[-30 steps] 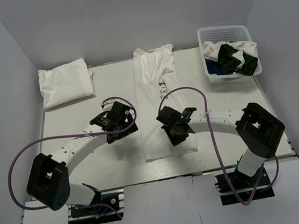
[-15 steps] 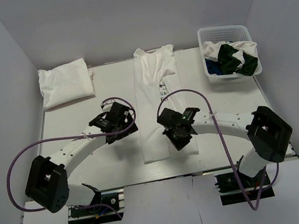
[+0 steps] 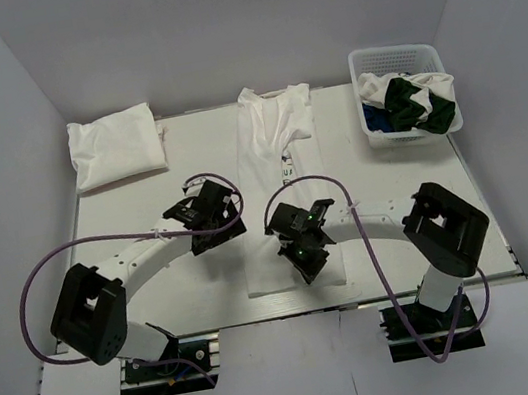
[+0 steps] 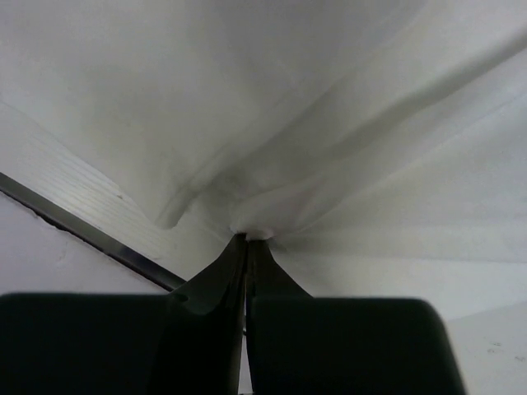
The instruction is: Fold and stack the t-shirts
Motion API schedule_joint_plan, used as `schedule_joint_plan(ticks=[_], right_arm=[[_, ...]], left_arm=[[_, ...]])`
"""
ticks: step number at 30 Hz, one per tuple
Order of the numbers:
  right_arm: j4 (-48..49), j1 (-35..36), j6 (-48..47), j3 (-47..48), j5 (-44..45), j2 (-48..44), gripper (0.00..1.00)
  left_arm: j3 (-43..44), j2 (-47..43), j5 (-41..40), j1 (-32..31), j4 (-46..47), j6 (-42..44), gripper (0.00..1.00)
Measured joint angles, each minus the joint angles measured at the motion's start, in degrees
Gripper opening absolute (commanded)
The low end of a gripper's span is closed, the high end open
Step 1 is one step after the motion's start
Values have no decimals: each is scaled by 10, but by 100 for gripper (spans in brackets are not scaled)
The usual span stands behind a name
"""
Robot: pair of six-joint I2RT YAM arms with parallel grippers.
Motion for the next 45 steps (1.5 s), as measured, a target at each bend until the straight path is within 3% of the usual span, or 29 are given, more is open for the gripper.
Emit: schedule_joint_plan(ticks=[1, 5, 7, 9, 10, 17, 25, 28, 32, 33, 35, 36, 38, 39, 42, 45], right_arm=[[3, 1, -1, 0, -3, 0, 0], [9, 2, -5, 0, -11, 0, 28], [12, 3, -12, 0, -23, -3, 37], [18, 6, -16, -1, -31, -14, 63], [21, 6, -18, -2, -35, -25, 90], [47, 5, 5, -22, -28, -179, 90], [40, -31, 144, -153, 74, -292, 90], [30, -54, 184, -199, 89, -320, 90], [40, -73, 205, -229, 80, -329, 82], [43, -77, 210, -234, 73, -326, 76], [53, -83, 214, -241, 55, -316, 70], [59, -86, 215, -243, 47, -308, 64], [69, -90, 216, -249, 31, -297, 57], [73, -92, 217, -251, 25, -294, 48], [84, -97, 221, -256, 12, -289, 38], [90, -100, 224, -261, 11, -287, 24]], left_arm=[[0, 5, 1, 0, 0, 0, 99], [0, 17, 5, 0, -1, 0, 99], [0, 17, 6, 0, -1, 0, 99], [0, 17, 8, 0, -3, 1, 99], [0, 17, 10, -1, -5, 2, 99], [-49, -12, 97, -9, 4, 42, 99], [-127, -36, 257, -24, 37, 75, 99], [-125, -26, 279, -35, 43, 75, 87], [-113, 2, 301, -47, 47, 75, 65], [-113, 7, 308, -50, 48, 76, 54], [-114, 14, 313, -54, 47, 74, 42], [-114, 18, 316, -56, 44, 75, 29], [-116, 25, 316, -59, 41, 76, 22], [-116, 28, 317, -59, 41, 76, 11], [-115, 33, 325, -59, 45, 76, 0], [-106, 44, 329, -60, 42, 75, 0]])
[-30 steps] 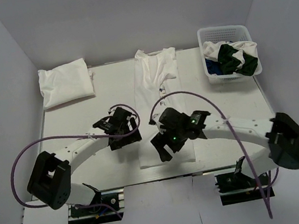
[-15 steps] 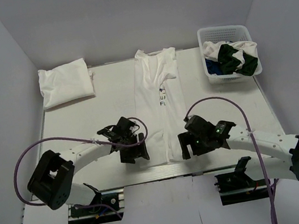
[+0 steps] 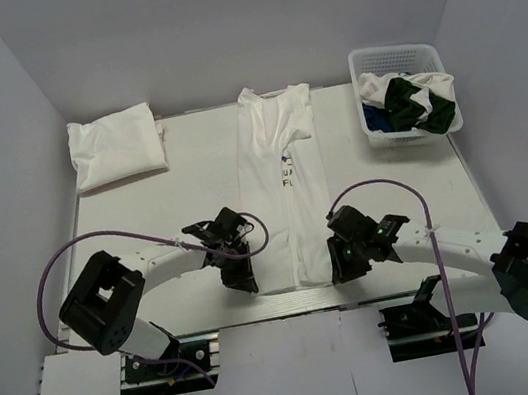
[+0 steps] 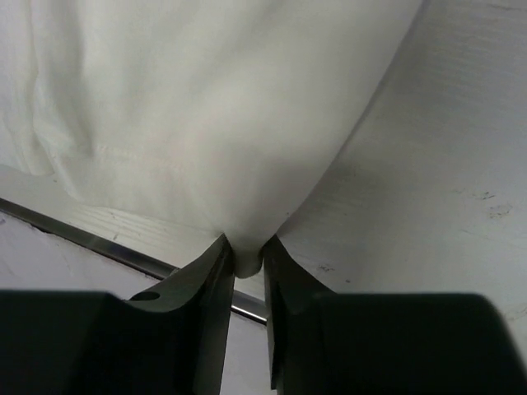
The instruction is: Fold and stack the t-shirts
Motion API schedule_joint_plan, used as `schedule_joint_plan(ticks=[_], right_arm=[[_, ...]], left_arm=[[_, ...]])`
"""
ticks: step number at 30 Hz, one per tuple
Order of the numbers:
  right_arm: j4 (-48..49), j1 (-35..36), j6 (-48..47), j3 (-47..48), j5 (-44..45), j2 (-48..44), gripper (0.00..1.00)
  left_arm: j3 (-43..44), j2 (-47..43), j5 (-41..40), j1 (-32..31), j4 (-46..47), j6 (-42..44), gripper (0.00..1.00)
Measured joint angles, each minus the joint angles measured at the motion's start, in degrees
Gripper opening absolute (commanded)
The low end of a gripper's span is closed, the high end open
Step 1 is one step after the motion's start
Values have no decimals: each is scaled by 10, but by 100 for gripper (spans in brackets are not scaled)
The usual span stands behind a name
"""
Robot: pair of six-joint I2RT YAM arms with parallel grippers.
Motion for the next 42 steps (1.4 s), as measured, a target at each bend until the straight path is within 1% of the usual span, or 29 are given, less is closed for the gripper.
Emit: schedule_joint_plan(ticks=[1, 2, 3, 7, 11, 14, 17, 20, 22, 25, 30, 33, 38, 42], right_arm=[[3, -1, 1, -1, 0, 1, 11], [6, -1, 1, -2, 2, 3, 1], [8, -2, 0, -2, 3, 6, 0], [9, -4, 2, 0, 14, 11, 0], [6, -4, 0, 21, 57, 6, 0], [10, -9, 0, 53, 101, -5, 0], [27, -24, -7, 86, 141, 0, 0], [38, -41, -15, 130, 178, 39, 0], [46, -53, -18, 169, 207, 77, 0], [78, -75, -27, 214, 241, 122, 0], [99, -110, -44, 310, 295, 214, 0], [114, -127, -59, 358, 307, 262, 0], [128, -158, -76, 422, 307, 318, 0], [134, -181, -84, 473, 300, 365, 0]], left_arm=[[3, 3, 1, 0, -1, 0, 0], [6, 6, 2, -1, -2, 0, 0], [8, 7, 2, -1, -2, 0, 0], [19, 4, -7, -2, -12, 11, 0], [51, -12, -9, 2, -17, 25, 0], [108, -9, -21, 5, -28, 35, 0], [188, 16, -68, 9, -45, 42, 0], [271, 57, -137, 15, -74, 43, 0], [313, 85, -172, 24, -74, 43, 0], [365, 125, -206, 37, -73, 43, 0], [475, 207, -255, 58, -77, 56, 0], [537, 255, -273, 72, -70, 76, 0], [639, 332, -276, 92, -68, 117, 0], [671, 370, -275, 109, -57, 139, 0]])
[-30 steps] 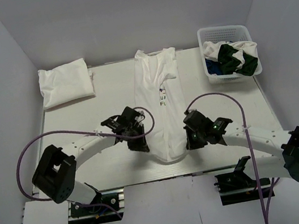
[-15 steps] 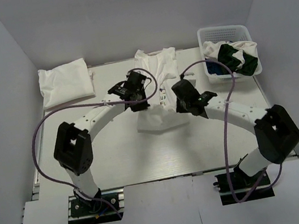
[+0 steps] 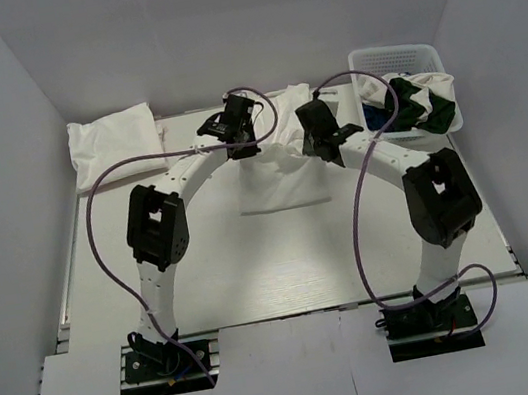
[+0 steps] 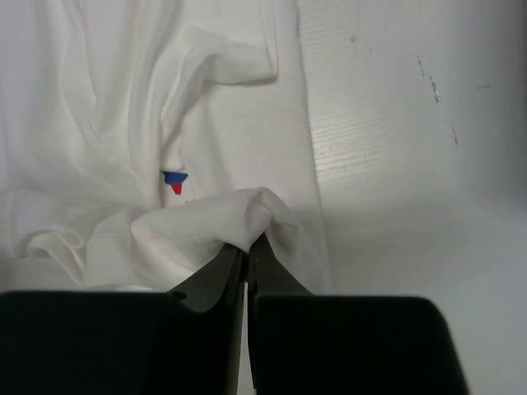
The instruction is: Fold and stack the t-shirts
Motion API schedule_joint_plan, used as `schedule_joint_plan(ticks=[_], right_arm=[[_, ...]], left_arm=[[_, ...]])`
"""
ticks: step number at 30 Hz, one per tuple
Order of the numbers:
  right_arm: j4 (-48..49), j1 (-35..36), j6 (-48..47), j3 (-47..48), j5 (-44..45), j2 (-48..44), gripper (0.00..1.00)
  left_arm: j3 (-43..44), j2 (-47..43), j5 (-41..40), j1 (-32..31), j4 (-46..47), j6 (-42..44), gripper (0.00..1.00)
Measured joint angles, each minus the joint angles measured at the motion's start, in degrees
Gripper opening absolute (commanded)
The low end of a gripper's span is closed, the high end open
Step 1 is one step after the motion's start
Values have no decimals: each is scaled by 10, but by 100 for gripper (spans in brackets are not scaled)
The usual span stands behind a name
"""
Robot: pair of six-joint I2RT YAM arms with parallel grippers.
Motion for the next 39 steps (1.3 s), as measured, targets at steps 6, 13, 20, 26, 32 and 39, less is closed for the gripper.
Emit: schedule_joint_plan(ticks=[6, 13, 20, 26, 32, 39], right_arm=[[0, -26, -3, 76, -24, 87, 0], [-33, -48, 1, 160, -37, 164, 74], [-20, -52, -21, 102, -99, 106, 90], [35, -50, -29, -2, -209, 25, 90], [90, -46, -25, 27, -342, 77, 90], [124, -44, 12, 143, -402, 222, 90]], left_arm=[[10, 40, 16, 18, 38, 33, 12], [73, 93, 34, 30, 71, 64, 85], [-16, 31, 24, 33, 88, 55, 94], [-200, -80, 17, 33, 90, 10, 94], [-268, -106, 26, 33, 89, -29, 91], [-295, -106, 39, 33, 87, -47, 88]])
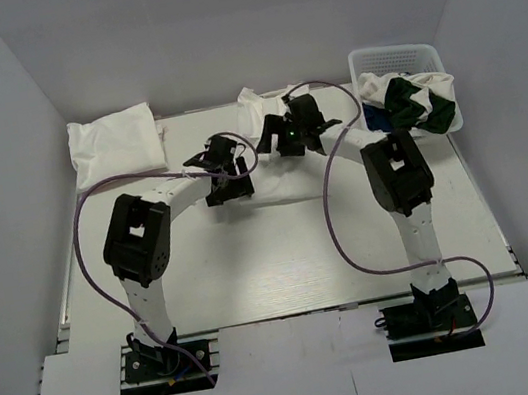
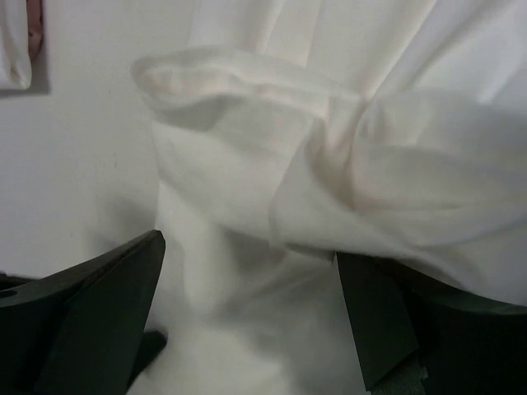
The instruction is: Fold and stack the t-shirts
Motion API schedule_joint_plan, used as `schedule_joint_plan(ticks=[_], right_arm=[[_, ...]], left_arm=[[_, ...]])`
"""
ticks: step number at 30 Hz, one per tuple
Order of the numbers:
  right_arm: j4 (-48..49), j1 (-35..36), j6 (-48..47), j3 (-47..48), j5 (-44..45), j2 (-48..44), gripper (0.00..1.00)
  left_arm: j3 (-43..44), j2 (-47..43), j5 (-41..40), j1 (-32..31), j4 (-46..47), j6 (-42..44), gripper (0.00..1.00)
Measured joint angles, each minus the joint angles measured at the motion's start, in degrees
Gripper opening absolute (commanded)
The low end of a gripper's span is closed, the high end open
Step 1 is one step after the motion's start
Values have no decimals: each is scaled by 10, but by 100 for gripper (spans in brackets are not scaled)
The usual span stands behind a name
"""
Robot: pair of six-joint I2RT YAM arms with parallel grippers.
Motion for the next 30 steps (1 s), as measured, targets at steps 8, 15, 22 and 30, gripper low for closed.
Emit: schedule_joint_plan(ticks=[8, 15, 22, 30], right_arm=[[0, -16, 10, 107, 50, 42, 90], [9, -34, -16, -127, 124, -156, 90], [-34, -40, 10, -339, 185, -317, 90], [-58, -53, 37, -386, 135, -309, 84]], left_arm=[[-37, -11, 4, 0, 3, -12, 83], [-66, -30, 14, -1, 17, -18, 78], [-93, -45, 70, -3, 45, -18, 63], [-93, -38, 114, -4, 60, -20, 51]])
